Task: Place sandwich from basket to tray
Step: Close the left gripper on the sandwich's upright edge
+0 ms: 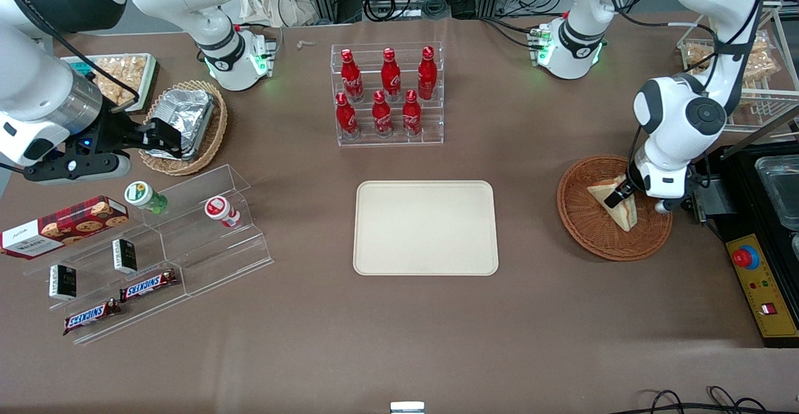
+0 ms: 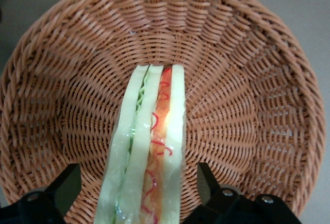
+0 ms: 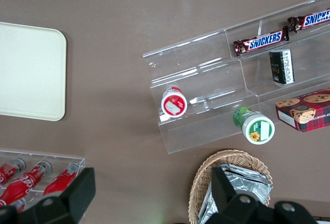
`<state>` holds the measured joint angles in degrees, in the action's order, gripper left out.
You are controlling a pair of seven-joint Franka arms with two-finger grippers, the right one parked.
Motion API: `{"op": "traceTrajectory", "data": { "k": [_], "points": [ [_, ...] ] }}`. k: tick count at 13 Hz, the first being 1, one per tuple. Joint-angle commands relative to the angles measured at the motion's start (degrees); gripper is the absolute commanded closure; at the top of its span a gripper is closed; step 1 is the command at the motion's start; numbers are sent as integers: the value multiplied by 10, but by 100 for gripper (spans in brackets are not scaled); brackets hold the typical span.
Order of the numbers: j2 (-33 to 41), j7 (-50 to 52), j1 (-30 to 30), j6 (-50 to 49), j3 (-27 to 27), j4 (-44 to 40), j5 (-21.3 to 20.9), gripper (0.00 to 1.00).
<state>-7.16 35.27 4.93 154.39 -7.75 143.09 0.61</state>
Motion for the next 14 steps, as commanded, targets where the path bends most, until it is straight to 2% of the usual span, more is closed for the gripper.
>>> {"op": "traceTrajectory", "data": {
  "k": [1,2,3,4,6,7,11,14],
  "points": [
    [0,9,-1,35,1,17,4,0],
    [-2,9,-1,45,1,23,4,2],
    [-5,9,-1,56,1,26,4,9],
    [-8,9,-1,60,1,27,4,23],
    [-7,9,-1,60,1,27,4,79],
    [-5,9,-1,59,1,27,4,100],
    [32,1,-1,28,1,19,4,100],
    [68,-14,0,-92,2,-32,-4,100]
  ]
}}
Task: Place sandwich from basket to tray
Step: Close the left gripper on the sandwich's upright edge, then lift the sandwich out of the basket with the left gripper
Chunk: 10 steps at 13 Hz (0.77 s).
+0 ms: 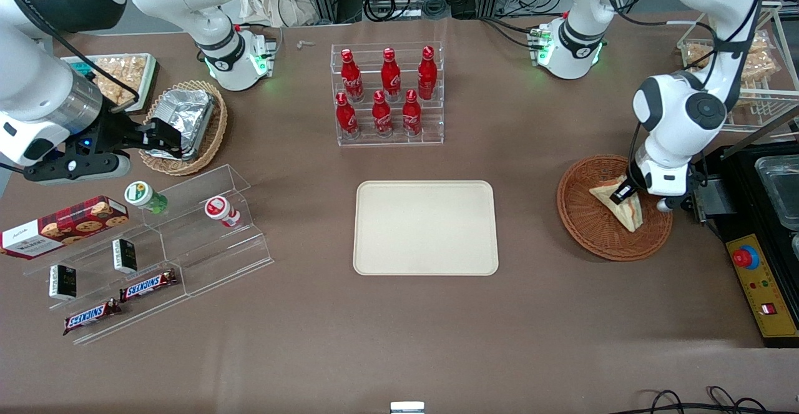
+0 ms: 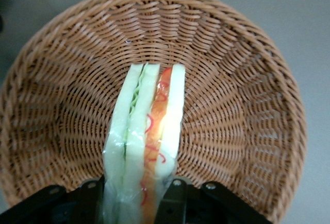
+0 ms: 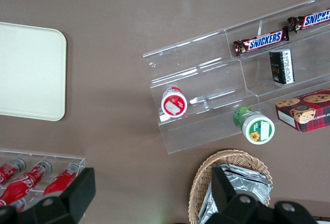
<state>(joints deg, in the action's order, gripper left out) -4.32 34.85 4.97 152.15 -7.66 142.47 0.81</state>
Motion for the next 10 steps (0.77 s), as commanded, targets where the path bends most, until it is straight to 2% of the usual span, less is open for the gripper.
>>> {"op": "traceTrajectory", "data": {
  "k": [1,4,6,8,10],
  "points": [
    [44,-17,0,-124,2,-60,-7,100],
    [23,-24,11,-357,8,-246,-6,100],
    [-14,-26,31,-472,19,-366,-6,100],
    [-21,-26,37,-519,39,-422,-6,100],
    [-21,-22,37,-524,67,-441,-3,100]
  ]
}}
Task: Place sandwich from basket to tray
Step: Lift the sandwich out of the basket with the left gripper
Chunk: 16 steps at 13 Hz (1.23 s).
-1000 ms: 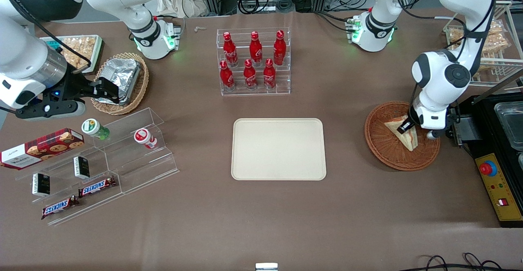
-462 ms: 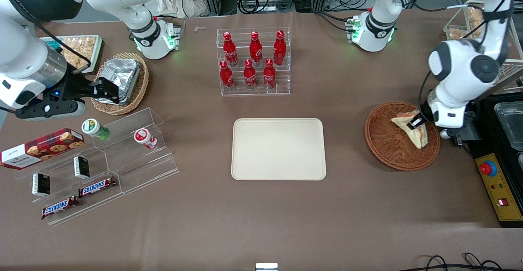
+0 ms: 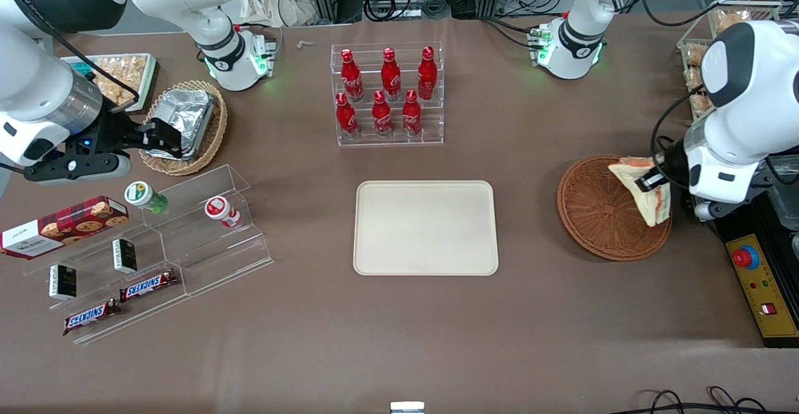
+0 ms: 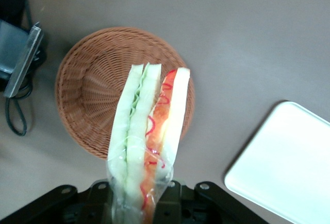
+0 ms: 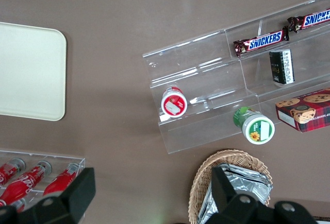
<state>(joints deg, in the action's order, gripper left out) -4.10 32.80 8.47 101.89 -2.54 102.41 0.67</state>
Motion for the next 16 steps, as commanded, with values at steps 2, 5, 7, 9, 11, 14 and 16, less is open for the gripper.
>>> {"op": "traceTrajectory", "data": {
  "k": [2,5,7,9,11,14,16],
  "points": [
    [-23,-2,2,-21,37,-49,5,100],
    [-34,10,5,-20,92,-63,6,100],
    [-50,35,5,-20,118,-81,9,100],
    [-58,35,5,-18,140,-86,9,100],
    [-73,35,7,-14,166,-85,9,100],
    [-95,56,19,1,193,-82,7,100],
    [-118,78,46,35,194,-71,-1,100]
  ]
}}
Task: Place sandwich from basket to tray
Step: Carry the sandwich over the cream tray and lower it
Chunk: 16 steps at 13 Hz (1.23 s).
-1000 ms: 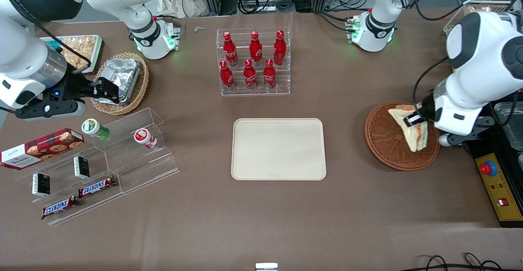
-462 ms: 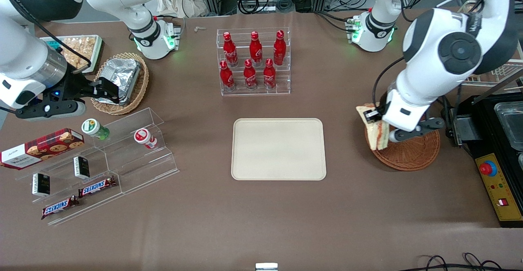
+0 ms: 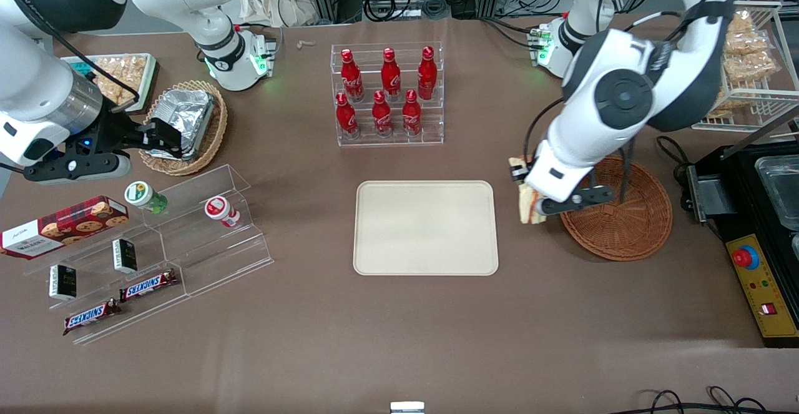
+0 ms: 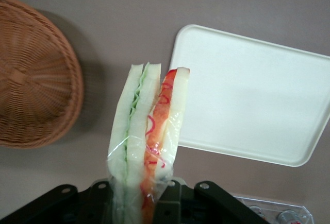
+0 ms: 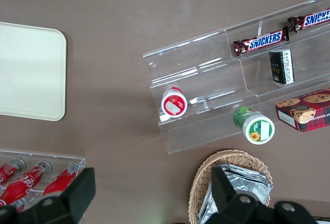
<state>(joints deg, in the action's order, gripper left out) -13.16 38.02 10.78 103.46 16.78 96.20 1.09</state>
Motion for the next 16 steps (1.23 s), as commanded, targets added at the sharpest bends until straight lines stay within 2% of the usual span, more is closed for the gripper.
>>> {"op": "traceTrajectory", "data": {
  "k": [1,4,7,9,15,16],
  "points": [
    [-38,26,28,44,2,1,-5,100],
    [-49,26,49,152,3,55,4,100],
    [-67,21,60,253,2,120,-16,100],
    [-84,19,60,326,2,164,-50,100],
    [-165,26,59,364,2,166,-164,100],
    [-171,26,57,374,1,167,-173,100]
  ]
}}
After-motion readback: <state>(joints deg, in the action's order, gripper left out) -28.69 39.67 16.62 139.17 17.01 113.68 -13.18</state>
